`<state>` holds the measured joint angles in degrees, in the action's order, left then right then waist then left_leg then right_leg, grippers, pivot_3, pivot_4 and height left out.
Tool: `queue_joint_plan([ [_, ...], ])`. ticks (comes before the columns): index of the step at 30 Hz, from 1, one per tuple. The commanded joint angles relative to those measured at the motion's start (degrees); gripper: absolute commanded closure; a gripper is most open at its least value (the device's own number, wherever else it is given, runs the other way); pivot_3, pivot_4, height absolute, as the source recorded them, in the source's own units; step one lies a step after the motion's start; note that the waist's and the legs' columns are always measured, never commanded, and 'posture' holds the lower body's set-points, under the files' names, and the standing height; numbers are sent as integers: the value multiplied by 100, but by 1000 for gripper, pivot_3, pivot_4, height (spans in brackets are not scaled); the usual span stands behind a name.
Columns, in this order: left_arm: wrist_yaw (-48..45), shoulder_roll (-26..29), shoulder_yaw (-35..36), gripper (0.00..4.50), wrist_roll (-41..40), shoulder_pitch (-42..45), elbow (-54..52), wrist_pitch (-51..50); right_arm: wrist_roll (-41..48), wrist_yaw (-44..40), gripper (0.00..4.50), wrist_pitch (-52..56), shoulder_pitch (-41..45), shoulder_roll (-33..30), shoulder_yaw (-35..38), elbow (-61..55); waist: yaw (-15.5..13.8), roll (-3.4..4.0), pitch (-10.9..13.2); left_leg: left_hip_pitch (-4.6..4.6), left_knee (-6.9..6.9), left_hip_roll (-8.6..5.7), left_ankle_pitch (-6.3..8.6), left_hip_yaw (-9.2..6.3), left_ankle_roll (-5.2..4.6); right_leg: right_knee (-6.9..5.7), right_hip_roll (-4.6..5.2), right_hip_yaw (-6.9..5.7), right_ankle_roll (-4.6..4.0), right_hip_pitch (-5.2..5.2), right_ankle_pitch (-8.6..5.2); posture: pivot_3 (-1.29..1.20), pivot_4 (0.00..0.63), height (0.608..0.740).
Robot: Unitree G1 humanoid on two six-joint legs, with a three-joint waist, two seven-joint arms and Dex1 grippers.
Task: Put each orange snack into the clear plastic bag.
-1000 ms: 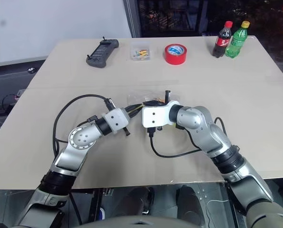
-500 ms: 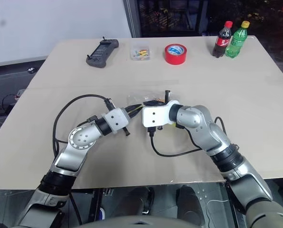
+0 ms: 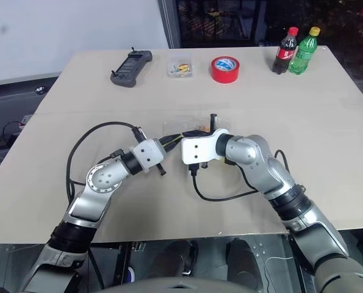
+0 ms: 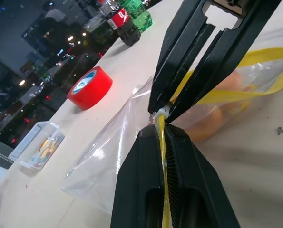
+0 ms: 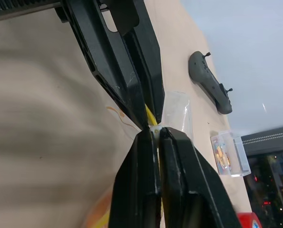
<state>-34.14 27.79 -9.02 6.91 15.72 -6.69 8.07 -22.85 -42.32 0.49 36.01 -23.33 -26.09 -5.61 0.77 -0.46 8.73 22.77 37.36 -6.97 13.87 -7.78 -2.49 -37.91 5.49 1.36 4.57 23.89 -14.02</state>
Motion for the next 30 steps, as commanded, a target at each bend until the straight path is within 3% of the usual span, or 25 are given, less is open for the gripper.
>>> queue_joint_plan([
  [1,-35,-22,-11,4500,-88,50,-340,68,60,0,4467,-153,153,74,43,-116,0,0,0,0,0,0,0,0,0,0,0,0,0,0,0,0,150,740],
  [7,209,-130,435,4500,-418,156,-177,-165,103,134,4467,246,-95,-205,516,-119,-5,0,0,0,0,0,0,0,0,0,0,0,0,0,0,0,150,740],
  [11,392,-167,971,4500,-899,408,41,-532,152,282,4467,795,-669,-863,1423,-342,-74,-1,0,2,2,-1,0,-3,0,2,2,-4,0,-1,0,0,150,740],
  [16,334,-181,1113,4500,-1181,684,214,-785,149,578,4467,1291,-979,-1362,2152,-430,-38,-1,1,0,0,-1,0,5,-1,0,4,6,0,1,0,0,150,740],
  [26,400,-591,797,4500,-1112,2920,2544,-245,287,1294,4467,685,364,-1779,2320,1055,-13,-12,9,5,9,-2,-1,6,0,-4,3,0,1,0,3,0,150,740],
  [30,-48,-450,673,4500,-1184,3052,2563,143,630,1060,4467,547,356,-2101,2510,961,2,-11,8,18,-3,-2,0,5,-1,16,6,5,-1,13,1,0,150,740],
])
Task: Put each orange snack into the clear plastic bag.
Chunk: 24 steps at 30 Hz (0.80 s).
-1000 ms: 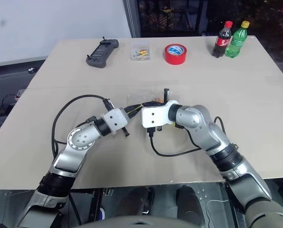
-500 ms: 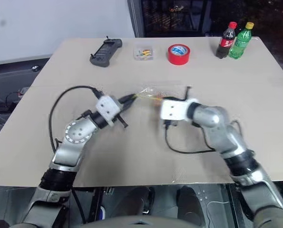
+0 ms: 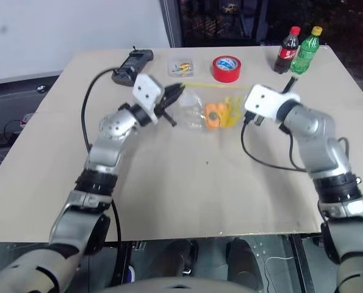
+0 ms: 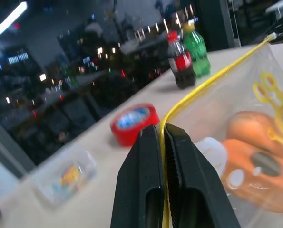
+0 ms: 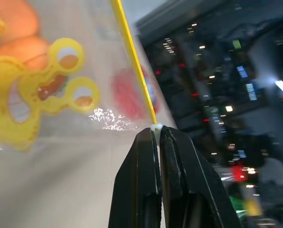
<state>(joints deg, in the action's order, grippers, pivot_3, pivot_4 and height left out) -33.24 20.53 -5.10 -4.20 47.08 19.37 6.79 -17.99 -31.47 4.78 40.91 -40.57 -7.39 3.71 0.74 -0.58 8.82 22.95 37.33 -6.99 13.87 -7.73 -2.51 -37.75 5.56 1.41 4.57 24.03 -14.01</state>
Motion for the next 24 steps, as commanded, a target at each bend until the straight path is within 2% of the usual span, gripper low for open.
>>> queue_joint_plan([
  [1,-275,322,239,4500,-108,-247,-262,277,228,-140,4467,146,-329,-491,701,-170,12,1,-1,0,-5,0,2,-2,-3,10,0,3,0,1,0,0,150,740],
  [7,-732,682,-277,4500,169,-2025,-1866,336,852,-690,4467,556,-2260,-668,1027,-1806,33,4,-5,1,-15,-1,15,-5,-21,27,19,10,-1,8,0,0,150,740],
  [8,-838,787,-373,4140,221,-2258,-1985,311,823,-761,4490,513,-2549,-738,965,-1931,22,4,2,2,-14,-7,17,-6,-23,28,24,15,0,14,0,0,150,740],
  [11,-1246,1116,-511,3163,125,-2780,-2229,168,871,-842,3491,439,-3308,-760,931,-2117,-25,6,6,-13,8,-22,17,-2,-24,-15,22,20,6,9,5,0,150,740],
  [15,-1572,1496,-308,965,-301,-3321,-2695,-205,1292,-1050,1221,556,-4029,-791,1300,-2340,-53,10,9,-72,10,-18,26,-5,-39,-15,25,19,12,-50,6,0,150,740],
  [18,-1744,1791,372,97,-1181,-3796,-3150,-1015,2092,-1419,214,876,-4647,-766,2051,-2686,-43,12,10,-73,11,-13,23,-5,-38,-16,26,22,17,-49,10,0,150,740],
  [19,-1760,1891,624,24,-1464,-3924,-3273,-1332,2428,-1551,89,1009,-4840,-716,2346,-2817,-41,12,11,-73,11,-12,23,-5,-38,-16,26,22,17,-49,9,0,150,740],
  [24,-2342,2624,1715,24,-2670,-4591,-3598,-2450,3623,-2162,89,1497,-5561,-707,3475,-3259,-31,15,12,-72,-8,2,27,-12,-38,-8,14,18,13,-43,8,0,150,740],
])
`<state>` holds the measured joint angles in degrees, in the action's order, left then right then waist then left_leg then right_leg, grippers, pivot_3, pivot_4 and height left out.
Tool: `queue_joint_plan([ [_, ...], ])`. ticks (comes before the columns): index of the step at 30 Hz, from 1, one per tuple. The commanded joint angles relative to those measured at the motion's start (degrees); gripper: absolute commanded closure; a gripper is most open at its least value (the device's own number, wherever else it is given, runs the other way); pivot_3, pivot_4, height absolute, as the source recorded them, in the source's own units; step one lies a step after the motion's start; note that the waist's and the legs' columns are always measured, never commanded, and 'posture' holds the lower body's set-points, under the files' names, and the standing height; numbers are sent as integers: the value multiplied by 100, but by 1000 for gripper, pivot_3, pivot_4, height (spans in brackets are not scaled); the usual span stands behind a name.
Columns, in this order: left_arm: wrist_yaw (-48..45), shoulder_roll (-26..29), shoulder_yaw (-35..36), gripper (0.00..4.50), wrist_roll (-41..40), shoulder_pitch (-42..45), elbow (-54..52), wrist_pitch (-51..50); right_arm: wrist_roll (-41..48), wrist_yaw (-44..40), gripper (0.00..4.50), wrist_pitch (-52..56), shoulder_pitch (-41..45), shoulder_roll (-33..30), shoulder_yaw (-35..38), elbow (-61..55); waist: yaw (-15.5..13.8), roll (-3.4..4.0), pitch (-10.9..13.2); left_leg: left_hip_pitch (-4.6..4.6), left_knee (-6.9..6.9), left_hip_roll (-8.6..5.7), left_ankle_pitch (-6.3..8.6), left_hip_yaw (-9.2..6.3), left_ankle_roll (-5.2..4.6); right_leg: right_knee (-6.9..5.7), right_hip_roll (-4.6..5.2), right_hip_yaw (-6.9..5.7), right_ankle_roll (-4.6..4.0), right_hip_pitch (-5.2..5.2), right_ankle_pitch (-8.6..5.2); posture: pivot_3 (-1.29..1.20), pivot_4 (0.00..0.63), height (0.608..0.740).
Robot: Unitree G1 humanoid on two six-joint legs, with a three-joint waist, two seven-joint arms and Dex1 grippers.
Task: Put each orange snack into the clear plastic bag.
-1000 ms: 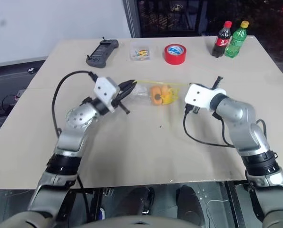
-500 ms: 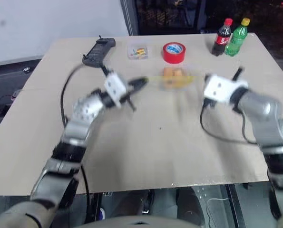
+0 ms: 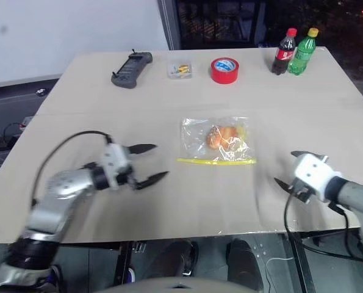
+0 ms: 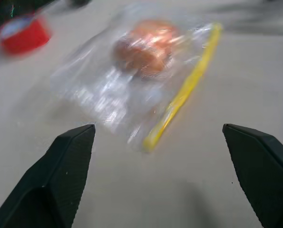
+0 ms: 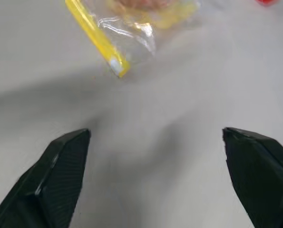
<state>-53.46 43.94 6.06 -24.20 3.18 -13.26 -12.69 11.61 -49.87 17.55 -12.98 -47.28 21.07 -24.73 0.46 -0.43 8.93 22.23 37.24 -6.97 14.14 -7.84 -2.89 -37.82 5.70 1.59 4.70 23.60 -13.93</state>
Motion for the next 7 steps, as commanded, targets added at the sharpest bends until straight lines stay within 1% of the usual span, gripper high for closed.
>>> queue_joint_plan([
  [1,-426,412,752,24,-818,-293,-357,-662,804,-412,89,278,-251,-65,770,-456,-5,1,1,-2,-1,0,1,1,-1,3,1,-1,0,-3,0,0,150,740],
  [4,-666,671,1043,24,-1093,-419,-323,-981,1050,-544,89,368,-335,-141,1011,-476,-21,0,1,-4,-1,-1,7,6,-10,13,7,-1,1,-6,0,0,150,740],
  [7,-814,776,1133,24,-1210,-429,-343,-1146,1149,-609,89,373,-352,-188,1082,-450,-38,-2,2,-3,3,-1,7,9,-10,15,9,-1,2,-7,0,0,150,740],
])
